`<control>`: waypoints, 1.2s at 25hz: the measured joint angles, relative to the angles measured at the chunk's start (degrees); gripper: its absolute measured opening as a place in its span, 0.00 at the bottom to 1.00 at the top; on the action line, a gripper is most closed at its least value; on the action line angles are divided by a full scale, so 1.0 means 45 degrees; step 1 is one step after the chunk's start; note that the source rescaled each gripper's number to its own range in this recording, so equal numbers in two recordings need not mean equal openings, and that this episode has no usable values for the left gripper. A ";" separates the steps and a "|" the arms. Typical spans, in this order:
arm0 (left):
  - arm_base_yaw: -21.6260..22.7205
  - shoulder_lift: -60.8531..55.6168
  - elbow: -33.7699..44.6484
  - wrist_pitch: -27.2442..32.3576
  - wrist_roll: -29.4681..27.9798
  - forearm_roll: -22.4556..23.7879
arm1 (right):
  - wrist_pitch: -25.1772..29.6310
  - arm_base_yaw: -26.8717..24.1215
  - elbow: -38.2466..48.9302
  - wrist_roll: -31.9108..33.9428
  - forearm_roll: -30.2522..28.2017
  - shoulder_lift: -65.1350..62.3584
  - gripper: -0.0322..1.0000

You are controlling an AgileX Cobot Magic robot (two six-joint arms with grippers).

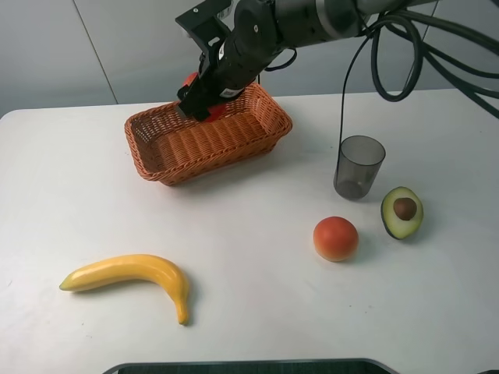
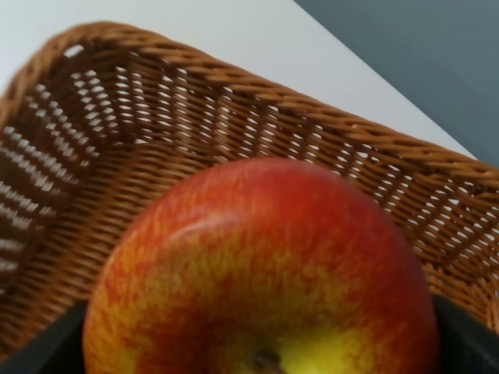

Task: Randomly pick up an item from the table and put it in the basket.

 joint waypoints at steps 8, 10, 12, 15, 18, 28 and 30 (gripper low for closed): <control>0.0000 0.0000 0.0000 0.0000 0.0000 0.0000 | -0.0294 -0.0023 0.0000 0.0117 -0.0058 0.0401 0.05; 0.0000 0.0000 0.0000 0.0000 0.0000 0.0000 | -0.0271 -0.0023 0.0000 0.0202 -0.0058 0.0430 0.05; 0.0000 0.0000 0.0000 0.0000 0.0000 0.0000 | -0.0271 -0.0023 0.0000 0.0222 -0.0058 0.0430 0.15; 0.0000 0.0000 0.0000 0.0000 0.0000 0.0000 | -0.0246 -0.0023 0.0000 0.0254 -0.0058 0.0430 0.87; 0.0000 0.0000 0.0000 0.0000 -0.0021 0.0000 | -0.0170 -0.0023 0.0000 0.0254 -0.0058 0.0430 0.98; 0.0000 0.0000 0.0000 0.0000 -0.0021 0.0000 | 0.2265 -0.0047 0.0000 0.1215 0.0021 -0.0770 1.00; 0.0000 0.0000 0.0000 0.0000 -0.0021 0.0000 | 0.3261 -0.0201 0.0066 0.1631 0.0049 -0.1269 1.00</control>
